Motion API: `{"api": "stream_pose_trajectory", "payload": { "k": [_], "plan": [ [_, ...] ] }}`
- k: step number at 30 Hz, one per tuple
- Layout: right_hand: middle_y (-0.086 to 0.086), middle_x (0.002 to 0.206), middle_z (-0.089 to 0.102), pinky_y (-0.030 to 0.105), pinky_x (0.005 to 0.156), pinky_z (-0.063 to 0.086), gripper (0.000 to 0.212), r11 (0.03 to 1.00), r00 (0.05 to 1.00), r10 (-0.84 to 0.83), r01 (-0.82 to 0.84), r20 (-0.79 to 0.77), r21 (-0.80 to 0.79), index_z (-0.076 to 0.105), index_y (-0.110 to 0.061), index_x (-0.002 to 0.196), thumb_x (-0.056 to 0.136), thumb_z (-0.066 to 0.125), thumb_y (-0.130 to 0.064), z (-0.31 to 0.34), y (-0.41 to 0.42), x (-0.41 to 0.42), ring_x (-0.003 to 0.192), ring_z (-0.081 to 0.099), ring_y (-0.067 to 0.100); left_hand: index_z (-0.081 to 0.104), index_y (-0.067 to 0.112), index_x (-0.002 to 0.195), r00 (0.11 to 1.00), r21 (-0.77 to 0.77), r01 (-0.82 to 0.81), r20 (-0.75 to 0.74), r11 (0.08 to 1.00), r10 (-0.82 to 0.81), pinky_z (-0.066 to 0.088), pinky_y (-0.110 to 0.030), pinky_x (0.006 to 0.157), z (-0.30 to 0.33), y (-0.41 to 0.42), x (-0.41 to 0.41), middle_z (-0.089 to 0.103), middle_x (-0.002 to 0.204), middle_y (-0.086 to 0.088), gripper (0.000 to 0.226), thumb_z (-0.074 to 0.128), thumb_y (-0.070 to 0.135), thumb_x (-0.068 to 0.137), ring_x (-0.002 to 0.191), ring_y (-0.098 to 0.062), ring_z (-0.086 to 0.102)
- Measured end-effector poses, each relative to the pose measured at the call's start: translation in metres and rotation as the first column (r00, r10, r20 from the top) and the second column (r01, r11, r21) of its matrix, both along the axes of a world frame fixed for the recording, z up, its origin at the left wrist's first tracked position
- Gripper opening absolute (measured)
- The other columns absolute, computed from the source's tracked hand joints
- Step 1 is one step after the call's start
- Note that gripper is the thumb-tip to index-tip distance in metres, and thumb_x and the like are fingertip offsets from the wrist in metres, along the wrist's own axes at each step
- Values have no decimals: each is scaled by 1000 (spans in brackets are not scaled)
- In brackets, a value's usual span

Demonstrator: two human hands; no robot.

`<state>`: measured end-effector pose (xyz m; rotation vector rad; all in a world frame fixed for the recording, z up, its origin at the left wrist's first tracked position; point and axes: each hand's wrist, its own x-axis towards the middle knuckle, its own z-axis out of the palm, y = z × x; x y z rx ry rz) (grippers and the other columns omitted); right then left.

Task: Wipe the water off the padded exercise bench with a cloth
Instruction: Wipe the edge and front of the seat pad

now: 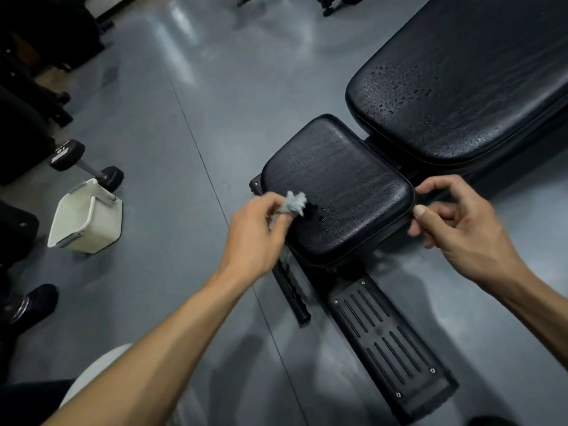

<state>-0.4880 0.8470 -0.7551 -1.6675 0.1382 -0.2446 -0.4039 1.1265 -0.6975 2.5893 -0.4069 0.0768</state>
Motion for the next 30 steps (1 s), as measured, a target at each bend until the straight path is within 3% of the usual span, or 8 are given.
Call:
{"api": "stream_pose_trajectory", "payload": {
  "k": [3, 9, 12, 14, 18, 23, 27, 30],
  "plan": [
    [16, 70, 68, 22, 57, 49, 19, 1000, 1000, 1, -1, 3, -1, 54, -22, 112, 101, 58, -7, -1, 0, 0, 54, 55, 15, 63, 25, 97, 989, -20, -143, 31, 990, 143, 34, -29, 68, -3, -4, 9, 64, 88, 5, 2, 62, 24, 98, 84, -20, 59],
    [16, 70, 67, 22, 55, 48, 22, 1000, 1000, 0, 0, 1, 25, 54, -25, 109, 101, 58, -5, -2, 0, 2, 53, 54, 15, 64, 29, 99, 994, -12, 105, 13, 994, -105, 39, -16, 68, 5, -13, -45, 60, 89, 11, 7, 65, 22, 97, 77, -5, 55],
    [16, 70, 67, 22, 56, 48, 20, 1000, 1000, 4, -4, 3, 27, 54, -23, 110, 101, 58, -5, -2, 0, 1, 53, 54, 15, 63, 27, 96, 997, -54, -67, 22, 996, 68, 41, -32, 67, -2, -7, -18, 62, 86, 7, 4, 63, 24, 98, 76, -16, 58],
    [16, 69, 67, 22, 56, 49, 19, 1000, 1000, 3, -3, 2, 28, 54, -20, 113, 101, 58, -5, -3, 1, 1, 53, 54, 15, 60, 25, 97, 991, -56, -118, 53, 991, 121, 35, -26, 67, -4, -13, -23, 60, 89, 7, 5, 61, 21, 98, 78, -11, 52],
    [17, 69, 66, 21, 55, 47, 19, 999, 1000, 2, -2, 8, 41, 53, -17, 114, 101, 57, -3, -3, 1, 1, 52, 53, 16, 62, 28, 98, 998, -45, 69, 14, 997, -69, 36, -12, 66, 5, -23, -69, 55, 88, 11, 9, 64, 19, 98, 79, -5, 54],
    [16, 69, 67, 23, 55, 48, 21, 999, 1000, 7, -7, 14, 31, 54, -22, 111, 102, 57, -3, -3, 0, 1, 52, 52, 16, 68, 26, 102, 994, -33, -36, 99, 999, 39, 47, -31, 73, 0, -12, -31, 61, 91, 9, 7, 66, 22, 97, 79, -10, 56],
    [15, 69, 67, 24, 56, 48, 21, 1000, 1000, 4, -4, 16, 25, 54, -24, 110, 102, 57, -5, -3, 0, 2, 52, 53, 18, 68, 22, 103, 989, -22, 119, 87, 993, -117, 37, -12, 71, 4, -27, -66, 57, 92, 11, 10, 68, 16, 96, 79, -5, 53],
    [14, 69, 67, 23, 57, 48, 21, 1000, 1000, 6, -7, 18, 22, 54, -23, 110, 101, 58, -5, -3, 0, 2, 52, 53, 17, 71, 21, 104, 973, -35, 214, 91, 976, -210, 39, -10, 71, 7, -21, -59, 60, 92, 10, 13, 72, 13, 94, 79, -6, 56]
  ]
}}
